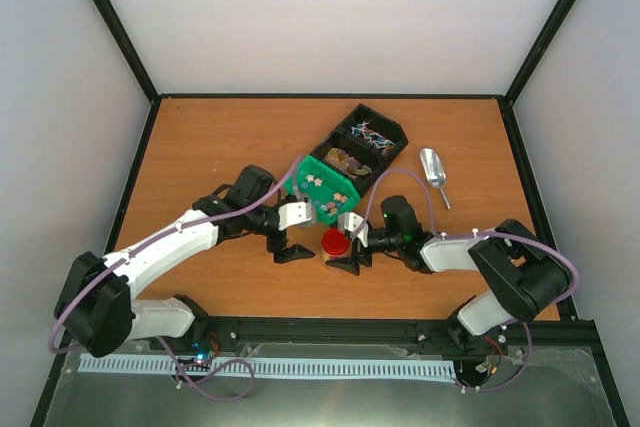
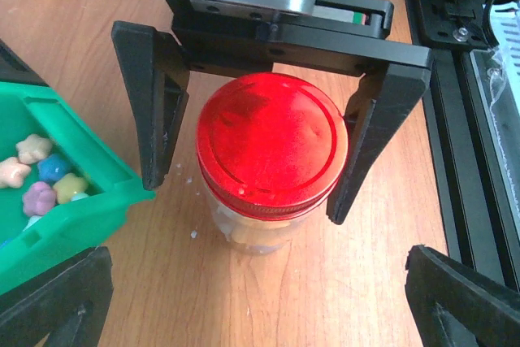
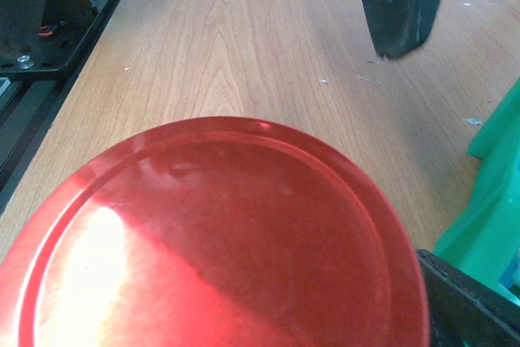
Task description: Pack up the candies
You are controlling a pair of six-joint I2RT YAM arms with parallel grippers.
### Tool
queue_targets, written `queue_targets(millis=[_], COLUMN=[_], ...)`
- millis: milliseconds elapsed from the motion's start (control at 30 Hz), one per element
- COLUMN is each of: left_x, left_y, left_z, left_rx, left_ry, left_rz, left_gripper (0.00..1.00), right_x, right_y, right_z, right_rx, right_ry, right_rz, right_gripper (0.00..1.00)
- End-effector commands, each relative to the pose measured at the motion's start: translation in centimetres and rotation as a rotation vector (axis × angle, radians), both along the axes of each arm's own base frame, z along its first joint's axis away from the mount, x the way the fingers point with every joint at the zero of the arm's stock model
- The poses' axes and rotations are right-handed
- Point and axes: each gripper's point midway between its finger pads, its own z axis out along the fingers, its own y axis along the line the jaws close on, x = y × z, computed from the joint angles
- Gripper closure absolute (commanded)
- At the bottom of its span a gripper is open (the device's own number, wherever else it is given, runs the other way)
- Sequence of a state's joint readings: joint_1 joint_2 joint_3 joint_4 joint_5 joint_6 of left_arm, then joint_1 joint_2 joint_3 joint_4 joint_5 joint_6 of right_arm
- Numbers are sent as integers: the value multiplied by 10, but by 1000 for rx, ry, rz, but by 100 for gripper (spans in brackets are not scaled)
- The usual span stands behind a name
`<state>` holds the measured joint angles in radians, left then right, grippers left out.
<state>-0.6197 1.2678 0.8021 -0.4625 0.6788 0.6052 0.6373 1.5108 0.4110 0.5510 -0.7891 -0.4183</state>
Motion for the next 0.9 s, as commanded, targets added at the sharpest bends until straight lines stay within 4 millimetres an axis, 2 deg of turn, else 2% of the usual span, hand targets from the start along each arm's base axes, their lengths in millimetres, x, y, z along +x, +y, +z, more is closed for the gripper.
queue_targets(millis=[0,267,500,633,767,867], left_x=[4,5,11,11,15,25], left_y=[3,9,16,22,29,30], left_z=[13,17,23,31,40,59], left_rx=[-30,-29,-26,-25,-2,-6], left_ry=[-7,-18,-35,-38,-53,-68], left_rz=[52,101,182,216,259,306], left_gripper=[0,0,0,0,0,0], right_x=[1,-8,-16,-15,-6,6], right_y=[-2,-9,-18,-21,-22,-20], right_z=[10,25,48,72,105,132], right_rx=[20,20,19,34,54,61], right_ry=[-39,-41,-61,-95,-140,-180], right_rz=[-18,-22,-40,-60,-101,-142], right_gripper=[0,0,0,0,0,0])
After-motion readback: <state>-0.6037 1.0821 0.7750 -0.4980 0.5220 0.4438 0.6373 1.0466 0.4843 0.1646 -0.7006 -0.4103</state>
